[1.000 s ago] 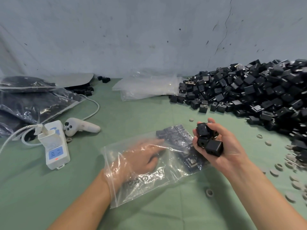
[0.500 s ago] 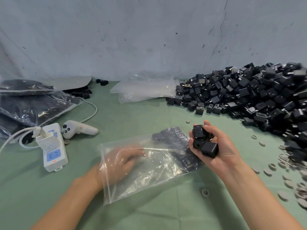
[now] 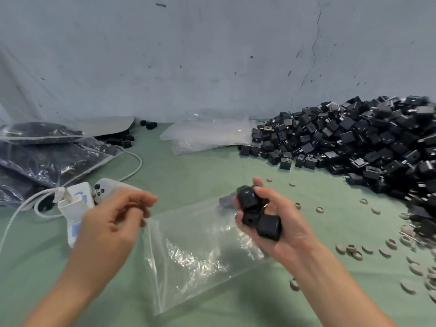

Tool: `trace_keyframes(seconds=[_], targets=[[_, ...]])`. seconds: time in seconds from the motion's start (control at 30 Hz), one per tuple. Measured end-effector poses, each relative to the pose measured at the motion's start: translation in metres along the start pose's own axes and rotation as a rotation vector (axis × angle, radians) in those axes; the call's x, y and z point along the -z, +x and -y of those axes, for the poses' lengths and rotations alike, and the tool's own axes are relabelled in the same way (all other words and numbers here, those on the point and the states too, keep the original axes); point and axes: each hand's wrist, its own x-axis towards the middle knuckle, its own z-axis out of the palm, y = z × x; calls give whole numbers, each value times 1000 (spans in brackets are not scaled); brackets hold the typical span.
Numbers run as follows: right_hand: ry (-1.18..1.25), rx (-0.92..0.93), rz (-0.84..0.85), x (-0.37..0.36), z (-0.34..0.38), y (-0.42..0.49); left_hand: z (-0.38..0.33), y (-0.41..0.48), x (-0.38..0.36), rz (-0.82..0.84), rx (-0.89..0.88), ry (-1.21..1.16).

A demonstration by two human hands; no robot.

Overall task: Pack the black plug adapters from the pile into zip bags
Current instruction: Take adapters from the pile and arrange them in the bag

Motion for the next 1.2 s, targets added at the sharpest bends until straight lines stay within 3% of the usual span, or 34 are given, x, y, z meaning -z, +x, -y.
trace_keyframes(seconds=[0.23,0.57,0.67,0.87,1.07,1.2], targets=[[-194,-144,157,-10,-38,-1,-10,-2,-53,319,9,49],[-167,-130,205,-4,-29,1,-7,-5,-52,449,-55,49],[-131,-161,218,-2,-35,1,-8,-11,-56,396,-21,39],[-111,-131,10,-1,-27,4,9,9,-14,257,349,-245],[-27,2,-72,6,0,8,64,2,45,308,725,228],[-30,7,-60,7,0,8,62,-5,40,422,754,-14]])
